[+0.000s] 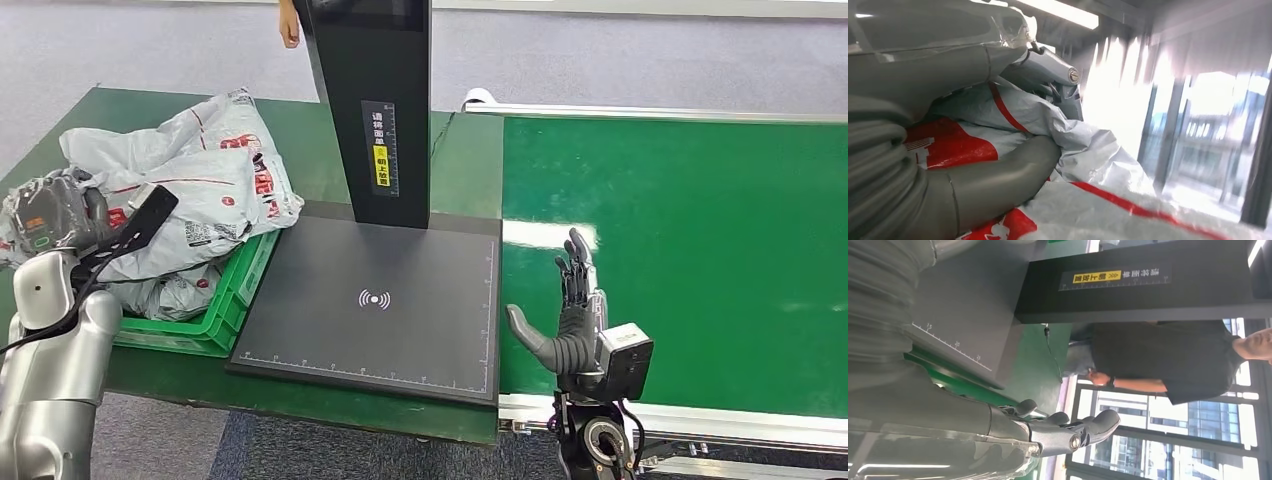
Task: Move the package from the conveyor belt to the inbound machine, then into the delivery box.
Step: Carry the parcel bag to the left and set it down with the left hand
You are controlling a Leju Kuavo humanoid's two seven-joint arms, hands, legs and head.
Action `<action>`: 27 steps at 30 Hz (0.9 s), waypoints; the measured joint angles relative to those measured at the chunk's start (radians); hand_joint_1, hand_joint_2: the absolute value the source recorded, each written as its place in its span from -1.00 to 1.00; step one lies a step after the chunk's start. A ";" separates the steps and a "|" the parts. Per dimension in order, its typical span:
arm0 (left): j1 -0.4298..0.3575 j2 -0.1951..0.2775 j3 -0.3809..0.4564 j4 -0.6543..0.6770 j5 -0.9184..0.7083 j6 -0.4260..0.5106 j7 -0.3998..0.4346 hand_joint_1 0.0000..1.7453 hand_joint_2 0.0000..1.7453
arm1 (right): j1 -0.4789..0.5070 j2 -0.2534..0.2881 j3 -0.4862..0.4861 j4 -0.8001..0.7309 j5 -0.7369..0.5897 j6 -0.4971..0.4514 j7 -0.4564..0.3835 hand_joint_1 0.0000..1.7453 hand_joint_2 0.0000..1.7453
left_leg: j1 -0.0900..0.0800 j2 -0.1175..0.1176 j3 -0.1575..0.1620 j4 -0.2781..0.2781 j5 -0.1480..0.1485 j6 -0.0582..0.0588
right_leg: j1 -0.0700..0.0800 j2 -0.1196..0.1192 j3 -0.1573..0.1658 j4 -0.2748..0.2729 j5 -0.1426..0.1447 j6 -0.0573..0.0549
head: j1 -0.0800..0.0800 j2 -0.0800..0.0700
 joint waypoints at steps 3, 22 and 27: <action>-0.022 0.000 0.005 0.051 0.024 -0.067 0.002 1.00 1.00 | 0.000 0.003 0.000 0.000 0.006 0.005 0.000 -1.00 1.00 | 0.000 0.000 0.000 0.000 0.000 0.000 | 0.000 0.000 0.000 0.000 0.000 0.000 | 0.000 0.000; -0.216 0.001 -0.059 0.415 0.057 -0.337 -0.009 1.00 1.00 | -0.001 0.006 -0.003 0.000 0.013 0.011 0.019 -1.00 1.00 | 0.000 -0.002 0.009 0.000 0.000 0.000 | -0.001 -0.001 0.010 0.000 0.000 0.000 | 0.000 0.000; -0.249 -0.009 -0.094 0.483 0.043 -0.385 -0.011 1.00 1.00 | -0.001 0.007 -0.004 0.000 0.015 0.011 0.020 -1.00 1.00 | 0.000 -0.005 0.014 -0.001 0.000 0.000 | -0.001 -0.004 0.016 0.000 -0.002 -0.001 | 0.000 0.000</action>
